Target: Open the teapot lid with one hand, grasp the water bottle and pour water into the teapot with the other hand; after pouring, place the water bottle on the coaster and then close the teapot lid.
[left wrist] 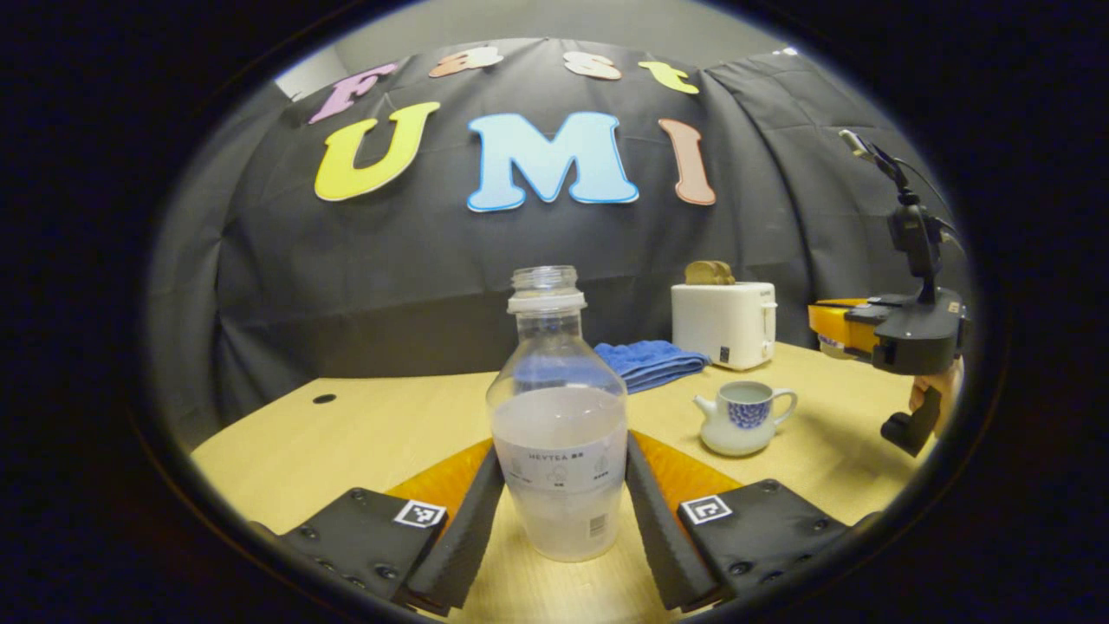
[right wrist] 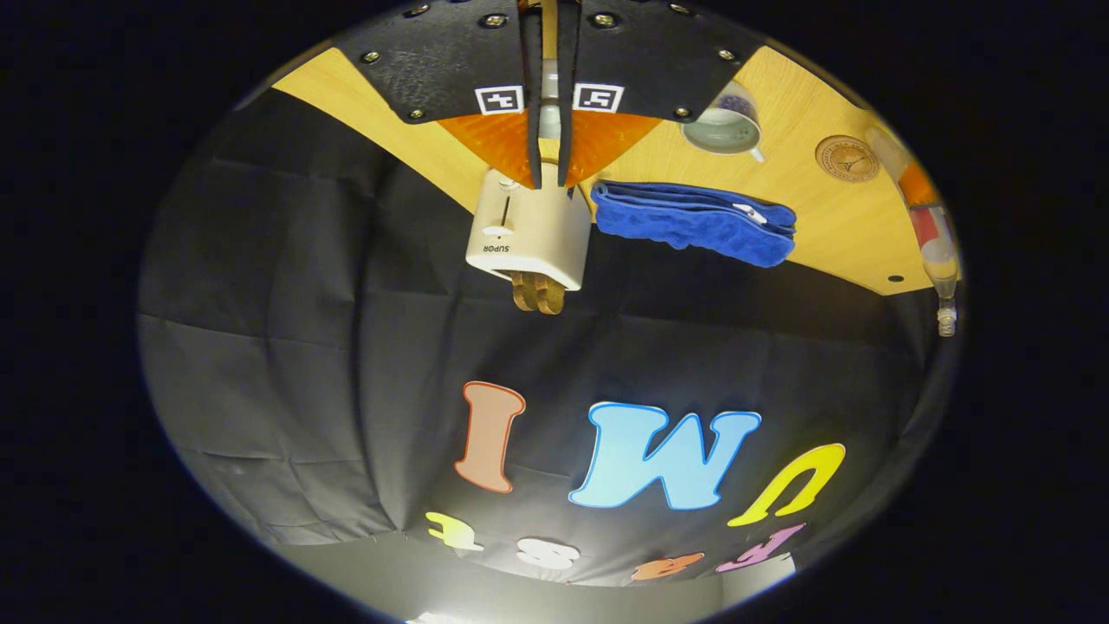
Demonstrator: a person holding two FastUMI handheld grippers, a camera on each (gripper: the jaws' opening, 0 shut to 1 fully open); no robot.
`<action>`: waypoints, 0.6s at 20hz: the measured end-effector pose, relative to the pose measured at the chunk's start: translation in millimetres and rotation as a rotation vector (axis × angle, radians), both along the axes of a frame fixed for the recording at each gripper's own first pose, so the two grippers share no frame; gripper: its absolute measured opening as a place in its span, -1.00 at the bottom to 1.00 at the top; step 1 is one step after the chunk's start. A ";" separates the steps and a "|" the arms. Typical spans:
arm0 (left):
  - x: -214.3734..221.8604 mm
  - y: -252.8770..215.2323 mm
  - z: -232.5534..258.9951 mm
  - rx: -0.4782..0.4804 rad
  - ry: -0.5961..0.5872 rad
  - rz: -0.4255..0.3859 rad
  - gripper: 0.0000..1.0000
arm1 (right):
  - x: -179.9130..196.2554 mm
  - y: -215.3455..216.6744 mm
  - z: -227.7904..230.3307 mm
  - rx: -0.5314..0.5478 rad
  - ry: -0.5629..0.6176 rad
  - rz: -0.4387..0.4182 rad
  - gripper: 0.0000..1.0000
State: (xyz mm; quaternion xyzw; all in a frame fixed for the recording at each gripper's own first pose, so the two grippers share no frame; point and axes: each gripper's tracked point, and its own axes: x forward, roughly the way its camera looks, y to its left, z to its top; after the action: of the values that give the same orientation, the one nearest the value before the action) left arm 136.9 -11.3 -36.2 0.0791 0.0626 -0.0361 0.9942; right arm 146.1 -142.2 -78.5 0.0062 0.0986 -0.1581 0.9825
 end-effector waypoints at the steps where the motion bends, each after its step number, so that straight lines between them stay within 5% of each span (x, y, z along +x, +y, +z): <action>1: 0.6 1.0 0.0 0.048 0.010 0.007 0.79 | -1.0 -2.7 -2.5 0.008 0.001 -0.001 -0.87; 8: 19.6 -25.7 20.1 0.370 0.010 -0.084 0.75 | -6.7 -29.3 -17.9 0.085 0.013 -0.032 -0.87; 12: 44.3 -42.6 38.5 0.635 -0.025 -0.129 0.73 | -10.2 -40.5 -23.3 0.139 0.020 -0.046 -0.87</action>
State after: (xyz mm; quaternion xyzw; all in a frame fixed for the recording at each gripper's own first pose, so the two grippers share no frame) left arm 181.2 -53.9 2.4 0.3894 0.0536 -0.0766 0.9163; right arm 135.8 -182.7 -101.8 0.0751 0.1190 -0.1734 0.9747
